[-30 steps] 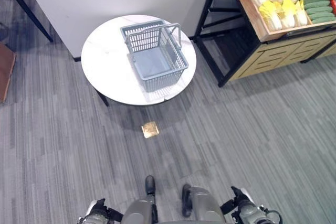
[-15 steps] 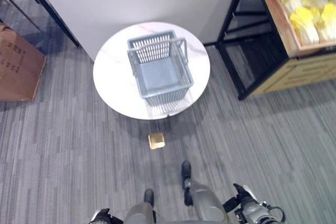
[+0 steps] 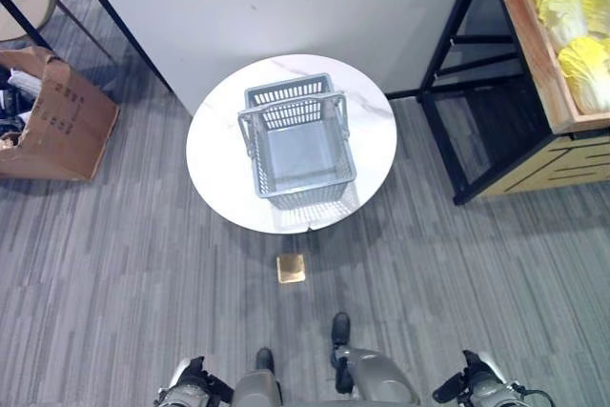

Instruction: Get the vegetables into the basket

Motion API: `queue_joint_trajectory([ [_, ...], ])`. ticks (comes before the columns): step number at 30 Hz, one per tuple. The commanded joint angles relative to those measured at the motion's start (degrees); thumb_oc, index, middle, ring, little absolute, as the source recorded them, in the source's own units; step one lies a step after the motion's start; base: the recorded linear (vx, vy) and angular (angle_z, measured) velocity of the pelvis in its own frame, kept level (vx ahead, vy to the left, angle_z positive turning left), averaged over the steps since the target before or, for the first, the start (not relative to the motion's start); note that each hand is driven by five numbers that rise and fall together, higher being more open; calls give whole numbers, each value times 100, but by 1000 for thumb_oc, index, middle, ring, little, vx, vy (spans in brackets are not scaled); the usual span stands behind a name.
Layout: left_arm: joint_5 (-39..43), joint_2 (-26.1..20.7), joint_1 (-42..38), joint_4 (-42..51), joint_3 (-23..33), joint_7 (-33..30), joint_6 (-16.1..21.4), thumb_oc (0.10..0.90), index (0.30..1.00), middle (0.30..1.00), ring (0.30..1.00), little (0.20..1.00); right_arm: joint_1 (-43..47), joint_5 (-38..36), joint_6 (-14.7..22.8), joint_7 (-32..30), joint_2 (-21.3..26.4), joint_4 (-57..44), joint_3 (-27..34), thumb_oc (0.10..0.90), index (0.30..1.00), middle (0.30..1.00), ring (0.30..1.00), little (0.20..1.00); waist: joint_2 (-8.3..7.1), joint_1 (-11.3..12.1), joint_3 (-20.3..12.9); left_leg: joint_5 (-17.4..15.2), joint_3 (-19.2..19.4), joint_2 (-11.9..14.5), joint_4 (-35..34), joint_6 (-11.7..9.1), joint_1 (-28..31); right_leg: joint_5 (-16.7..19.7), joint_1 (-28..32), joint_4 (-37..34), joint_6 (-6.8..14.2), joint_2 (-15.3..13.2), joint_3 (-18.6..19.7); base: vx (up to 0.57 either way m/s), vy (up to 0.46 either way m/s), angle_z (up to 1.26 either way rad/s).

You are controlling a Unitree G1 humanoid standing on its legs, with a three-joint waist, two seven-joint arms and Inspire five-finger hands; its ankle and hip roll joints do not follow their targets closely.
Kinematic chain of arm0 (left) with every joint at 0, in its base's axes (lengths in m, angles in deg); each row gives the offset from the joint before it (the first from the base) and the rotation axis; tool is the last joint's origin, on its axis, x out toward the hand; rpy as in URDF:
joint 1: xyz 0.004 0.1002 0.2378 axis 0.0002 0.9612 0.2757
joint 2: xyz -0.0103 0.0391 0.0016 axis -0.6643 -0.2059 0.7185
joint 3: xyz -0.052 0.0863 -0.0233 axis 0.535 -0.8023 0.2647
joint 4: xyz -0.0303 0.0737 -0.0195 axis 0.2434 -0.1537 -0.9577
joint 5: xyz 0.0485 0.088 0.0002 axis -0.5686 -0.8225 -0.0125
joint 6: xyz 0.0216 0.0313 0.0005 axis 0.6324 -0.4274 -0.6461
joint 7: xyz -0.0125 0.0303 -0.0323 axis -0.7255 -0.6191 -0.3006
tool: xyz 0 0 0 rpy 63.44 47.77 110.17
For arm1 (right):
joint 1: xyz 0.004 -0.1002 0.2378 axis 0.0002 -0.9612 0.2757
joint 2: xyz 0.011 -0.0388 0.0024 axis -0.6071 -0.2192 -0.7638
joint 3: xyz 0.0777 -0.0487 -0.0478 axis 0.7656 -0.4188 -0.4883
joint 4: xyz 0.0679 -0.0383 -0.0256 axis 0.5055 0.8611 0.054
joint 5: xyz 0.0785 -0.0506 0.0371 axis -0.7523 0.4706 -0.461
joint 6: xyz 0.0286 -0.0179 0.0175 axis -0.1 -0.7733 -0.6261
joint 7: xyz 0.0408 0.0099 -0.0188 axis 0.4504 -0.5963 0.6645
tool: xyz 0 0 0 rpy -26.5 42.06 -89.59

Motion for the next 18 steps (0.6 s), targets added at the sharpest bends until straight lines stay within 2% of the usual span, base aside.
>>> queue_joint_trajectory([
  [1,-213,-135,326,9,61,-299,-42,900,1000,1000,1000,1000,-10,-34,58,-304,161,-41,100,900,1000,1000,1000,1000,12,-2,125,581,-38,-41,344,252,-44,-189,-147,694,770,-562,614,224,341,-87],
  [2,-277,-146,398,-5,85,-326,-43,900,1000,1000,1000,1000,4,33,58,-283,130,-54,76,900,1000,1000,1000,1000,29,85,85,566,-162,-76,259,263,-26,-222,-43,713,837,-592,854,174,265,-93],
  [5,-321,-147,419,-20,71,-334,-40,900,1000,1000,1000,1000,5,79,50,-287,75,-5,79,900,1000,1000,1000,1000,-11,94,41,479,-22,-177,213,309,64,-110,35,634,955,-718,938,127,304,-68],
  [10,-488,-333,323,9,-16,-301,-32,900,1000,1000,1000,1000,140,118,51,-268,-143,-77,0,900,1000,1000,1000,1000,-266,107,55,174,334,-531,353,573,131,444,-28,461,1220,-1047,1165,37,297,-24],
  [15,-504,-492,270,-19,57,-249,-75,900,1000,1000,1000,1000,203,74,63,-215,-340,-197,-103,900,1000,1000,1000,1000,-431,132,80,68,468,-759,243,776,306,937,-80,582,1322,-1182,1234,43,199,-31],
  [17,-522,-520,272,-25,71,-230,-74,900,1000,1000,1000,1000,195,75,60,-206,-349,-193,-115,900,1000,1000,1000,1000,-435,137,92,53,470,-782,213,801,347,949,-86,648,1316,-1180,1229,39,194,-9],
  [18,-553,-568,284,-50,96,-168,-81,900,1000,1000,1000,1000,212,101,67,-193,-382,-221,-163,900,1000,1000,1000,1000,-424,142,121,34,518,-798,150,872,444,946,-140,929,1276,-1135,1144,29,174,-7],
])
